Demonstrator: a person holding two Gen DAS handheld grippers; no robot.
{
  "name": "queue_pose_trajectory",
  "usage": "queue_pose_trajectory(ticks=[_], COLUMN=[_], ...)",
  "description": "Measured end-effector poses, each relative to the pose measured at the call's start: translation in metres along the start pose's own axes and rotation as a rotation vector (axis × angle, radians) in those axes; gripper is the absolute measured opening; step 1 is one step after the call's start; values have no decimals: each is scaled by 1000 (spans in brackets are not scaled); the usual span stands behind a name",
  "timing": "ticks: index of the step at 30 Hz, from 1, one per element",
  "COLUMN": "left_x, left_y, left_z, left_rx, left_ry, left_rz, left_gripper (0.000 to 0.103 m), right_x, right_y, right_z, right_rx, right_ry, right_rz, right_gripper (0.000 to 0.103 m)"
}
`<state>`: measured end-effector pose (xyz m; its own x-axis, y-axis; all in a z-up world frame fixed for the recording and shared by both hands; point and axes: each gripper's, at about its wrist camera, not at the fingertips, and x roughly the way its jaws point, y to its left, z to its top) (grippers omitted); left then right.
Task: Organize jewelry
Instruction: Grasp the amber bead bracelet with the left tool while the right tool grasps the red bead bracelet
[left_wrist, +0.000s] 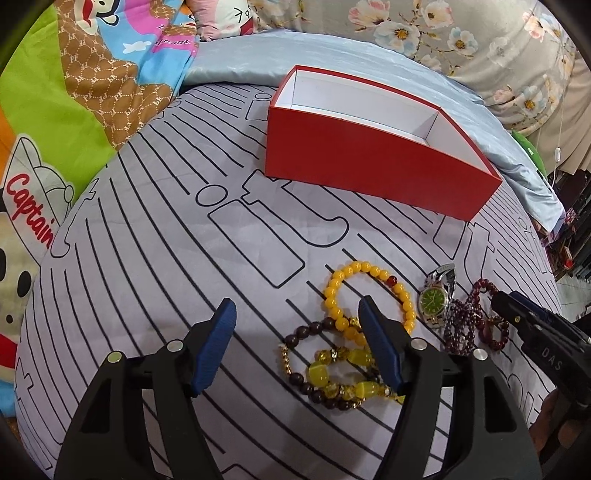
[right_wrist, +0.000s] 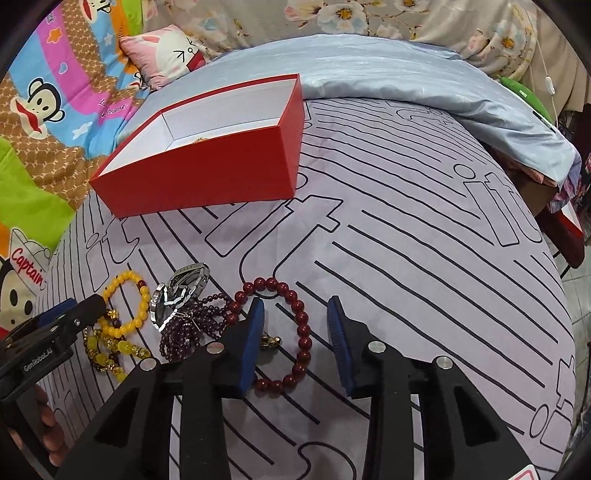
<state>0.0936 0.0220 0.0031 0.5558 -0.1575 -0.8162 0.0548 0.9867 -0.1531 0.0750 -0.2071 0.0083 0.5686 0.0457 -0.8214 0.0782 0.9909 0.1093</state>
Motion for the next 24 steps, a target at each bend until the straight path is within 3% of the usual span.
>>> queue_pose_trajectory(ticks=[6,10,13,18,24], left_x=[10,13,14,15,14], left_y=[-10,-14,-17,-23,-22], left_z=[6,9,11,11,9], left_rx=[39,56,67,95,71], left_ry=[0,-3,-2,1,7], left_rz=[13,0,-21,-40,-52], left_gripper=[64,56,42,8,7], right_x=[1,1,0,-1,-3], right_y=[4,0,-7,-12,-10], right_z=[-2,0,1,1,-1], right_rx=[-16,15,37,45,13], right_ry=[-6,9,10,11,8], right_rz=[18,41,43,40,-5], right_gripper=[26,25,25,25,24])
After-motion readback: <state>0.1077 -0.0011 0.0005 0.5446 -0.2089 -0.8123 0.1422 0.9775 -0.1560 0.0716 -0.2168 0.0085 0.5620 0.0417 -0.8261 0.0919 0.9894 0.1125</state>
